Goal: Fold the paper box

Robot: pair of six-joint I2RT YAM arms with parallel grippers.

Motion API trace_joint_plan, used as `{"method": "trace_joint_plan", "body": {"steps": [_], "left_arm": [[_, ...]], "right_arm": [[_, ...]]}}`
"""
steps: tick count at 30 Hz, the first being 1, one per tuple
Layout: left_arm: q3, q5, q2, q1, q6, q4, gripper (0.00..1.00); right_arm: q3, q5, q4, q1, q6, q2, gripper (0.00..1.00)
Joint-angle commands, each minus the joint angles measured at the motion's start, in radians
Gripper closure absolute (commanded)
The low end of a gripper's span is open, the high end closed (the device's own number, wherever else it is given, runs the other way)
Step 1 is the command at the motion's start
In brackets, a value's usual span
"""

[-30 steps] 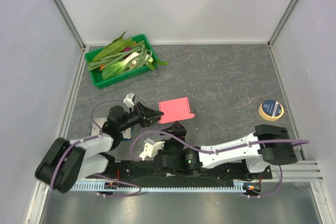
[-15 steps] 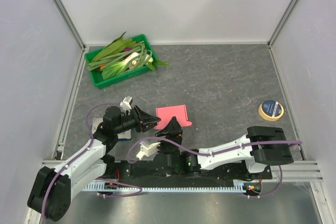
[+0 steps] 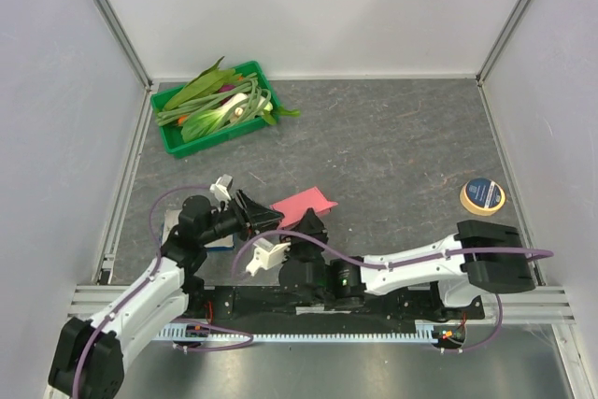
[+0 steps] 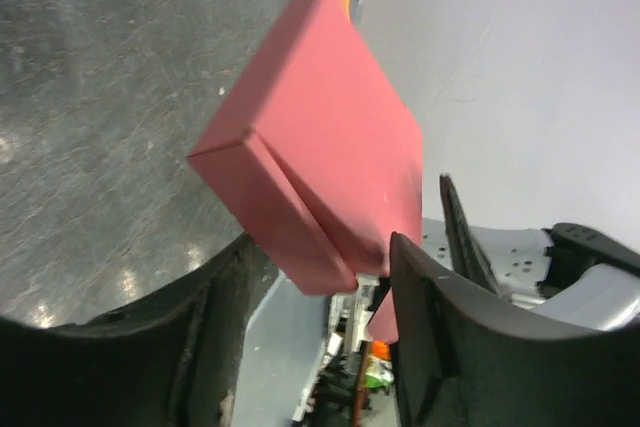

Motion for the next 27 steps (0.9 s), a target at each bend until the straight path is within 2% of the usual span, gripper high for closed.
{"method": "trace_joint_plan", "body": {"steps": [1, 2, 3, 6, 9, 10, 13, 15, 16, 20, 21, 23, 25, 27], "left_arm": [[0.077, -0.043, -0.106, -0.001, 0.208, -0.185, 0.34], [0.093, -0.092, -0.124, -0.003, 0.281, -0.228, 0.33], [0.12, -0.124, -0.175, -0.001, 0.312, -0.332, 0.29], [0.131, -0.226, -0.259, 0.0, 0.377, -0.429, 0.25], [0.11, -0.267, -0.345, -0.001, 0.392, -0.425, 0.25], [0.092, -0.263, -0.344, 0.0, 0.381, -0.4, 0.26], [0.087, -0.247, -0.301, 0.0, 0.41, -0.429, 0.26], [0.079, -0.247, -0.302, 0.0, 0.423, -0.437, 0.26], [0.081, -0.258, -0.31, 0.0, 0.424, -0.46, 0.27], [0.078, -0.335, -0.384, -0.001, 0.417, -0.492, 0.27], [0.081, -0.338, -0.378, 0.0, 0.41, -0.491, 0.26], [0.09, -0.33, -0.342, 0.0, 0.41, -0.477, 0.26], [0.124, -0.338, -0.241, 0.0, 0.421, -0.497, 0.25], [0.153, -0.365, -0.149, 0.0, 0.426, -0.537, 0.25]], "right_arm": [[0.041, -0.139, -0.174, -0.046, 0.211, -0.09, 0.69], [0.055, -0.182, -0.276, -0.058, 0.248, -0.107, 0.7], [0.072, -0.242, -0.308, -0.087, 0.282, -0.108, 0.74], [0.101, -0.357, -0.417, -0.145, 0.371, -0.118, 0.79], [0.114, -0.454, -0.469, -0.188, 0.432, -0.115, 0.83], [0.115, -0.515, -0.471, -0.198, 0.441, -0.119, 0.83], [0.135, -0.562, -0.509, -0.236, 0.478, -0.116, 0.82], [0.128, -0.574, -0.51, -0.241, 0.486, -0.107, 0.75], [0.129, -0.588, -0.503, -0.254, 0.501, -0.109, 0.59], [0.167, -0.676, -0.483, -0.391, 0.69, -0.118, 0.56], [0.186, -0.709, -0.484, -0.418, 0.819, -0.121, 0.54], [0.196, -0.744, -0.504, -0.492, 0.918, -0.121, 0.41], [0.209, -0.825, -0.529, -0.544, 1.04, -0.124, 0.31], [0.19, -0.931, -0.517, -0.635, 1.098, -0.119, 0.27]]}}
